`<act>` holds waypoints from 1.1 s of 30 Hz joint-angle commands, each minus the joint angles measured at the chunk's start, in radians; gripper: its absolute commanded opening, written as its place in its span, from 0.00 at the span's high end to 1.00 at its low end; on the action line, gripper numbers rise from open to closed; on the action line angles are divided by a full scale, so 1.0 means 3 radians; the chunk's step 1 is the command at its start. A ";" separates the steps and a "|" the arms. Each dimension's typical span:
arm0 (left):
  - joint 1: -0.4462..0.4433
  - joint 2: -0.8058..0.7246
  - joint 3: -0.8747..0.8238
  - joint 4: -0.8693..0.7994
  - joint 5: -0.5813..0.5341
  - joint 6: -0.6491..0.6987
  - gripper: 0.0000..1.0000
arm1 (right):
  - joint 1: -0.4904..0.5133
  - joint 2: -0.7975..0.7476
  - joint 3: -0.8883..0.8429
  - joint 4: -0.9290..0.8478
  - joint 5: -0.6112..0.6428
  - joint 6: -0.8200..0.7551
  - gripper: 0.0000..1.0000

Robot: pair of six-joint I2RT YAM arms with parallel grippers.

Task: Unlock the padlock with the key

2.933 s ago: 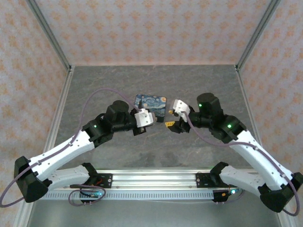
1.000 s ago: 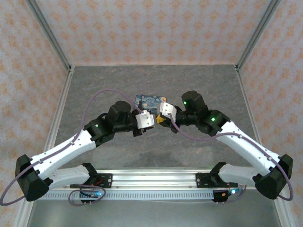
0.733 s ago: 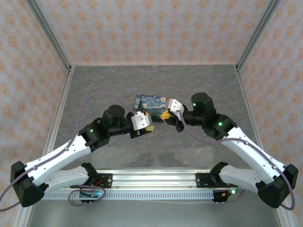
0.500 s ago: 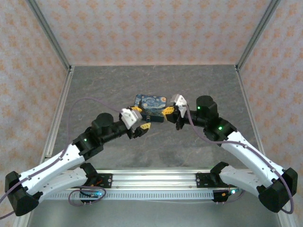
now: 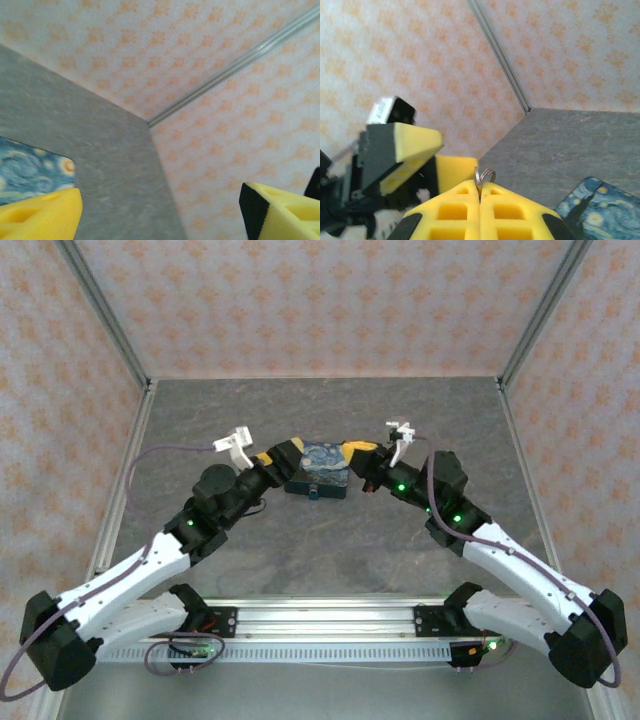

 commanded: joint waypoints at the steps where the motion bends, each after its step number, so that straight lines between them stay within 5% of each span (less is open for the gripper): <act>1: -0.0002 0.0187 -0.0012 0.0758 0.0177 -0.0928 0.17 | 0.0071 -0.0002 -0.0076 0.0349 0.0271 0.0539 1.00; 22: -0.0263 0.0633 0.0112 0.1298 0.0192 -0.1155 0.33 | 0.0269 0.0371 -0.0035 0.0531 0.0304 0.1054 1.00; 33: -0.0268 0.0624 0.0161 0.1222 0.0192 -0.1043 0.59 | 0.0282 0.0474 -0.0035 0.0553 0.0211 0.1118 1.00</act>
